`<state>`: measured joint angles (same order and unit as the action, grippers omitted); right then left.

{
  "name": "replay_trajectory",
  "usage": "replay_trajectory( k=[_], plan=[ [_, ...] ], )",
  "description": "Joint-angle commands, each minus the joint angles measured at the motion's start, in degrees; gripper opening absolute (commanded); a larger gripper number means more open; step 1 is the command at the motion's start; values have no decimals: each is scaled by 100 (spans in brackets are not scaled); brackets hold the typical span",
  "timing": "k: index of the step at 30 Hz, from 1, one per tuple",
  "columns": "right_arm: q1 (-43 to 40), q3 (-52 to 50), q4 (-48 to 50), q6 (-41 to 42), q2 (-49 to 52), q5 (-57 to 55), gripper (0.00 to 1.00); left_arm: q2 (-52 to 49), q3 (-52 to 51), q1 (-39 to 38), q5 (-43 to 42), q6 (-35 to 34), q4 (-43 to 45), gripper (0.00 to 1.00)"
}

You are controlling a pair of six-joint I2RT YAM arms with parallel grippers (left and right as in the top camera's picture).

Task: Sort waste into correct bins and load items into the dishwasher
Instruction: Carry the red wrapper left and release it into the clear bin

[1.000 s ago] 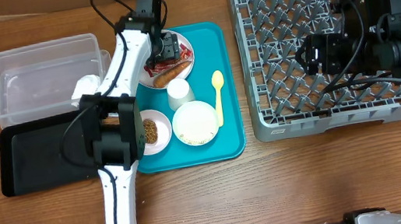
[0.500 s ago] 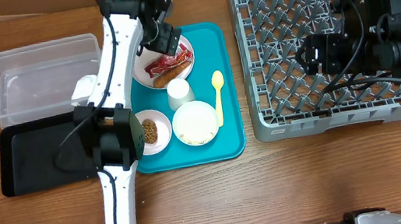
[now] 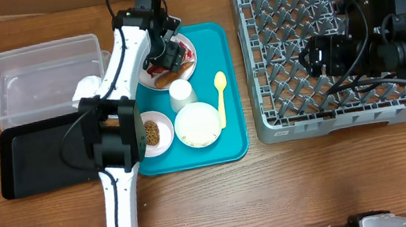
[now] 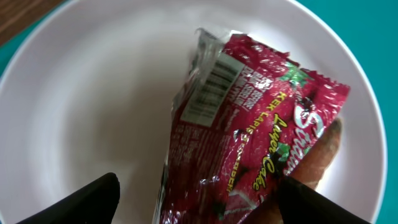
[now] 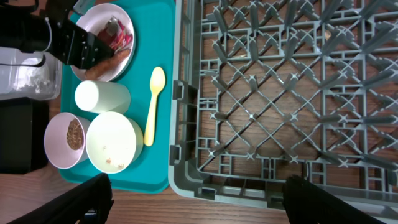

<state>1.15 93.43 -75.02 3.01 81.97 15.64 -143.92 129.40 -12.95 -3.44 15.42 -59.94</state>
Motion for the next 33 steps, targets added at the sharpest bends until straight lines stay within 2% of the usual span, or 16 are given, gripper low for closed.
replay_trajectory(
  k=[1,8,12,13,19,24,29,31,33],
  plan=[
    [-24,66,9,22,-39,57,90,-118,-201,31,-46,44,85,68],
    [-24,66,-13,22,-42,55,90,-118,-258,28,-46,-90,197,38],
    [-26,66,-13,22,-42,55,90,-116,-238,33,-33,-247,170,8],
    [-24,66,-11,20,-39,55,90,-114,-192,39,-7,-354,140,4],
    [-24,66,-35,22,-42,103,91,-24,737,157,46,-1617,-520,4],
    [-24,66,-55,22,-42,122,91,96,2516,308,166,-2321,-1764,4],
    [-24,66,-55,22,-42,122,91,155,4374,658,800,-3259,-3261,4],
    [-26,66,-48,20,-42,120,91,155,4809,859,1080,-3526,-3687,4],
    [-26,66,-31,20,-42,120,91,205,4872,1097,955,-3351,-3687,4]
  ],
)
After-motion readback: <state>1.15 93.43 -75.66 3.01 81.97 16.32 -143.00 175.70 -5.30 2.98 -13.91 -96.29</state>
